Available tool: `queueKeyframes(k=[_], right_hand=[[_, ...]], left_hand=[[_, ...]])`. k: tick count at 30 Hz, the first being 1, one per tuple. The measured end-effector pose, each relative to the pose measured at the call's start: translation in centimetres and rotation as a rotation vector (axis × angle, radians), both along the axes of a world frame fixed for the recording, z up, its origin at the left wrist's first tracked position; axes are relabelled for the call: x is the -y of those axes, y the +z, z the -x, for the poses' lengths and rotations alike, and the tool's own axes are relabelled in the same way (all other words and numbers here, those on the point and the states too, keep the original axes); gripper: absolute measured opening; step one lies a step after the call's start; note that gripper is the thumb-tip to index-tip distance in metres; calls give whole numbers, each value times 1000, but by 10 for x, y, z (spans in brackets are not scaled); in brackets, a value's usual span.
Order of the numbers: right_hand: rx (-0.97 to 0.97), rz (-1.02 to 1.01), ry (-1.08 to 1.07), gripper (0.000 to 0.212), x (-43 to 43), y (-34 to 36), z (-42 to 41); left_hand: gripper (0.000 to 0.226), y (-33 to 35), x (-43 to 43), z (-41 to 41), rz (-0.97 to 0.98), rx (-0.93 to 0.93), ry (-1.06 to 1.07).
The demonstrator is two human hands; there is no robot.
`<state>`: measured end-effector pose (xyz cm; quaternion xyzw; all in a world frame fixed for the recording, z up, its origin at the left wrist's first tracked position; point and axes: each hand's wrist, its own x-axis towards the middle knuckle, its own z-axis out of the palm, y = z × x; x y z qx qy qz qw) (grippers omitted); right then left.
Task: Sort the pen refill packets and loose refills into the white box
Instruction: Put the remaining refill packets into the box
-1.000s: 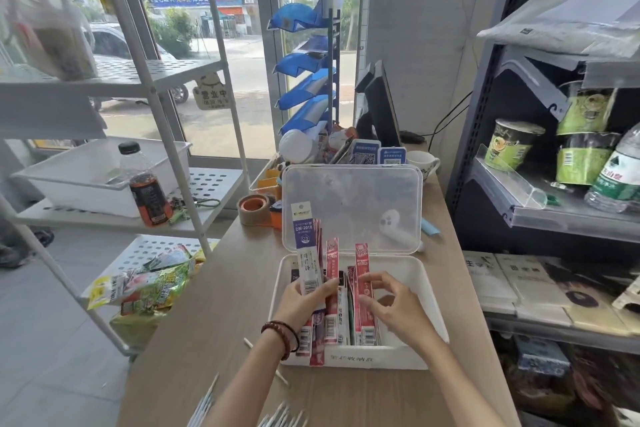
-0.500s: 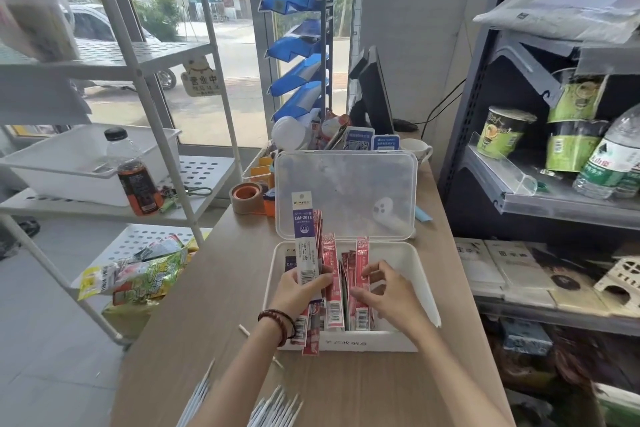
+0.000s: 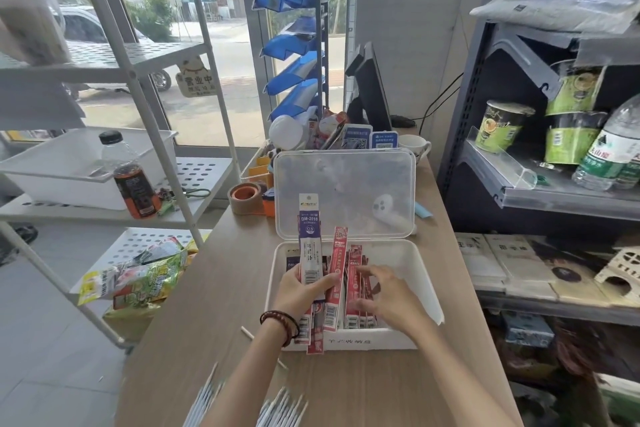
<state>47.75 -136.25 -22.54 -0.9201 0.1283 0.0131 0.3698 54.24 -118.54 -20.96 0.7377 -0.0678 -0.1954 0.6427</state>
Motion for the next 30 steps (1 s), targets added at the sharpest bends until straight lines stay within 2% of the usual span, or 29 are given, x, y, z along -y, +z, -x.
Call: queueKeyframes(k=[2,5,6,11,15,19,24,30], right_hand=[[50,2,-29,55,-1,3,0],[90,-97,-31,69,0,2,3],[100,-139,-13,67,1,1,3],[126,-244,5,41,0,2,1],[188,-344,-135,25,2,0,0],[129,-281,-151,19,5,1,-3],[38,-28,-132,9,3,-4,-5],[9,26,-156,48,0,2,0]], left_hand=[[37,-2,-1,-1,-13,11,-10],[41,-6,0,-1,-30,46,-60],[40,-6,1,0,-35,61,-84],[31,-5,4,3,-103,122,-131],[27,-1,4,4,23,33,-74],[30,5,4,5,57,29,-33],[29,7,4,6,72,44,0],[42,-2,3,1,18,132,-1]])
